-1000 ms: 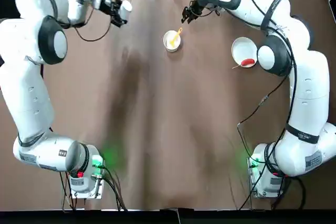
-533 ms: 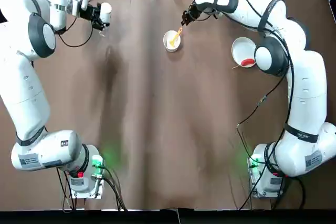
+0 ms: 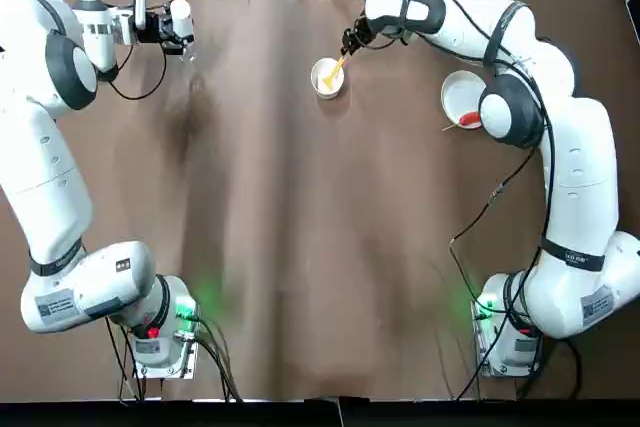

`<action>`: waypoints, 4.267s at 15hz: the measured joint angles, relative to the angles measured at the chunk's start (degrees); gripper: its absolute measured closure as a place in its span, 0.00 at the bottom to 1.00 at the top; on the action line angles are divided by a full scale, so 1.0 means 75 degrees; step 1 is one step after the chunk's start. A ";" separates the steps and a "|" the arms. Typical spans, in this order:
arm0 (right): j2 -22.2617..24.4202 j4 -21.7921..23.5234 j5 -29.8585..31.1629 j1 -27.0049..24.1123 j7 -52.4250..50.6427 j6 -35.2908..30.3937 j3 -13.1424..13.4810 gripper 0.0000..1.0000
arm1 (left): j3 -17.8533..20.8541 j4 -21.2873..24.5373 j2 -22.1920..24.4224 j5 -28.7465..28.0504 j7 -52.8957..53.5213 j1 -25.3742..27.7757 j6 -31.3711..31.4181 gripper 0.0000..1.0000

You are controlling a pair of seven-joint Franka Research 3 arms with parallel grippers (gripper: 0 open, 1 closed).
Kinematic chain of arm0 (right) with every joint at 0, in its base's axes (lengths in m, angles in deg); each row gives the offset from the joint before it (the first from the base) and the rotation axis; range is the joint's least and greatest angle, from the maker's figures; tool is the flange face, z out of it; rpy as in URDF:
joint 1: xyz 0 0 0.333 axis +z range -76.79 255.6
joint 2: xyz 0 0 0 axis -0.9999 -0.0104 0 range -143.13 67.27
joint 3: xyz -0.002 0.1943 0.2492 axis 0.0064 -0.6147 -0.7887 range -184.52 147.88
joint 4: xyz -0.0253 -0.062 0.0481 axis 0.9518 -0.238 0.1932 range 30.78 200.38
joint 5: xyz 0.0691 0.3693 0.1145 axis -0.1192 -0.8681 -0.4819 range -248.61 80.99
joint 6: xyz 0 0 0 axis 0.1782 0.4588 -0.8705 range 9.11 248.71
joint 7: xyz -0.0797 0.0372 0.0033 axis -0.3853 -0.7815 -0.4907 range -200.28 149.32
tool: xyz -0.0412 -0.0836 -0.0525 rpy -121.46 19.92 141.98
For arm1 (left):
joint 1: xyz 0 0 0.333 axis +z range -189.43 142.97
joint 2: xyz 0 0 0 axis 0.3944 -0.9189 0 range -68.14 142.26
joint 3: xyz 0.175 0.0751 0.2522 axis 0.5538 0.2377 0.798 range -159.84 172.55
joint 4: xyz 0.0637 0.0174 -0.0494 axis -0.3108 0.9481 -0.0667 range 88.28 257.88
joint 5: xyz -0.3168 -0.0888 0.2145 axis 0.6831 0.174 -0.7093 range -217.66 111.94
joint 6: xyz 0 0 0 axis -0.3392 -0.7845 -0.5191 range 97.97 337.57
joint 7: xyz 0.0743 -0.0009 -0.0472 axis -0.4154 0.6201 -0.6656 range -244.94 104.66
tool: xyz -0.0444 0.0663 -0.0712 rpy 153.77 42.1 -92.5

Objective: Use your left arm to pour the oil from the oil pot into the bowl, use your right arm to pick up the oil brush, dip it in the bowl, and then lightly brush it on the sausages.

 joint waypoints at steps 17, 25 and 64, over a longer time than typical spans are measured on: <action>-0.0116 0.0000 -0.0006 0.0100 0.0026 0.0127 -0.0004 0.68 | -0.0023 -0.0231 -0.0790 0.0361 0.1145 0.1593 -0.0078 0.46; -0.0116 -0.0009 -0.0162 0.0100 0.0039 -0.0362 -0.0012 0.67 | -0.0056 -0.0376 -0.1047 0.0443 0.1302 0.1897 -0.0354 0.19; -0.0119 -0.0116 -0.0171 0.0096 0.0041 -0.0027 -0.0009 0.80 | 0.1282 -0.0974 0.3968 -0.8742 -1.6754 -0.4971 -0.1012 0.00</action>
